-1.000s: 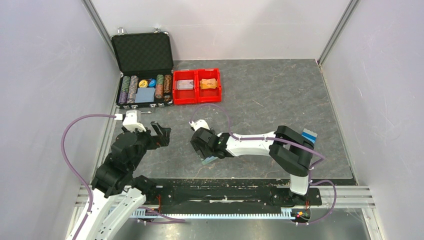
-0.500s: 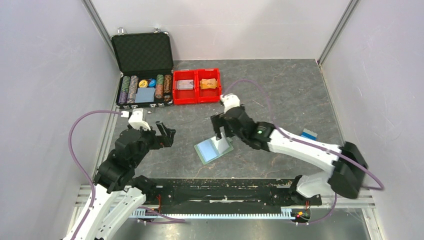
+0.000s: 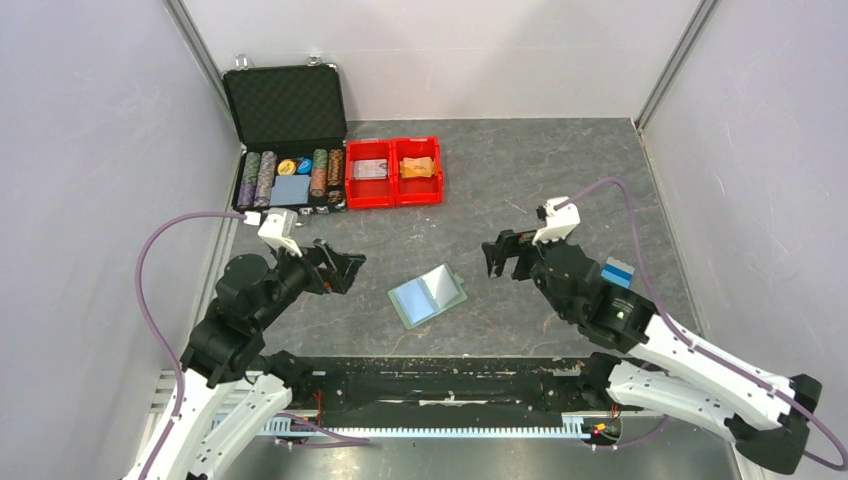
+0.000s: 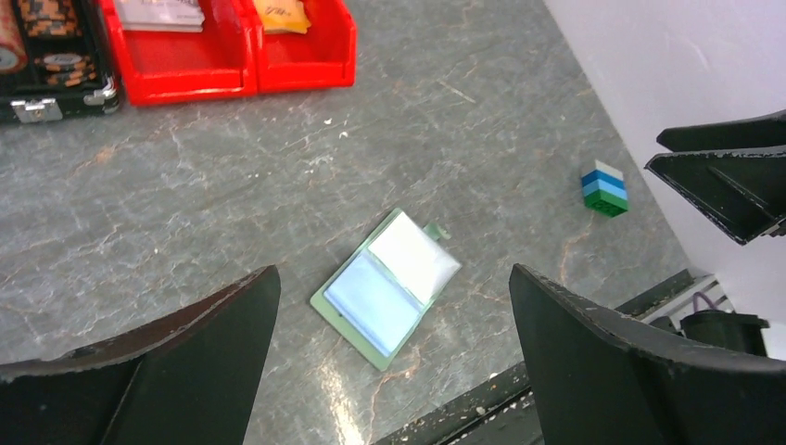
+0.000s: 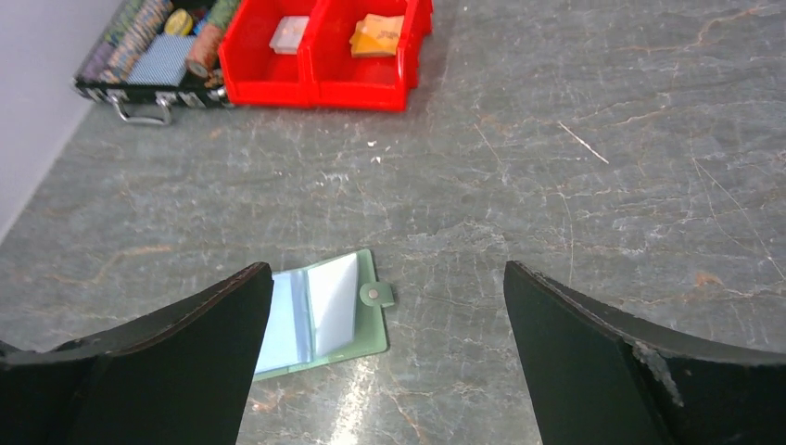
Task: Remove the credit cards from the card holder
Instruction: Reset both arms
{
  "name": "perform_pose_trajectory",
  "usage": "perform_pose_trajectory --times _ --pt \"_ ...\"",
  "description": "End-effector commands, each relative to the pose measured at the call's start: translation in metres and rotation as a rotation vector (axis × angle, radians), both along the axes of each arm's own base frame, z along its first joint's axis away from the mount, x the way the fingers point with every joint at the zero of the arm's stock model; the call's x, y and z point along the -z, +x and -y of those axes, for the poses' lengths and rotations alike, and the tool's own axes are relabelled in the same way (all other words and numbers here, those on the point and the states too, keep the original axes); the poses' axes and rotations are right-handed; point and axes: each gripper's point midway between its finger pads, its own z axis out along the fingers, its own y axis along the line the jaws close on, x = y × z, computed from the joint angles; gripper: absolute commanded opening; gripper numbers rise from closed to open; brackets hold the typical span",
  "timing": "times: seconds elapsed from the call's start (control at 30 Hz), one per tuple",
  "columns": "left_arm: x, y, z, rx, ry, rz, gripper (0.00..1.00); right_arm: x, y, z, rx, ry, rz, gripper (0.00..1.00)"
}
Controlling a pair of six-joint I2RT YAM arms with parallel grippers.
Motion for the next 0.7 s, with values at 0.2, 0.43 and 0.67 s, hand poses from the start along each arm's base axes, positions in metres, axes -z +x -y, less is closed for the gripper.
perform_pose_trajectory --times 0.2,0.43,0.67 --pt "-0.044 -0.005 0.002 0.034 -0.052 0.167 1.00 -0.026 -0.007 0.010 0.022 0.144 0.061 0.98" --pt "-0.043 -0.007 0.001 0.029 -0.066 0.166 1.00 -0.019 -0.006 0.005 0.015 0.138 0.038 0.98" --pt "-0.038 -0.006 -0.002 0.015 -0.057 0.163 1.00 -0.020 -0.005 0.005 0.022 0.143 0.040 0.98"
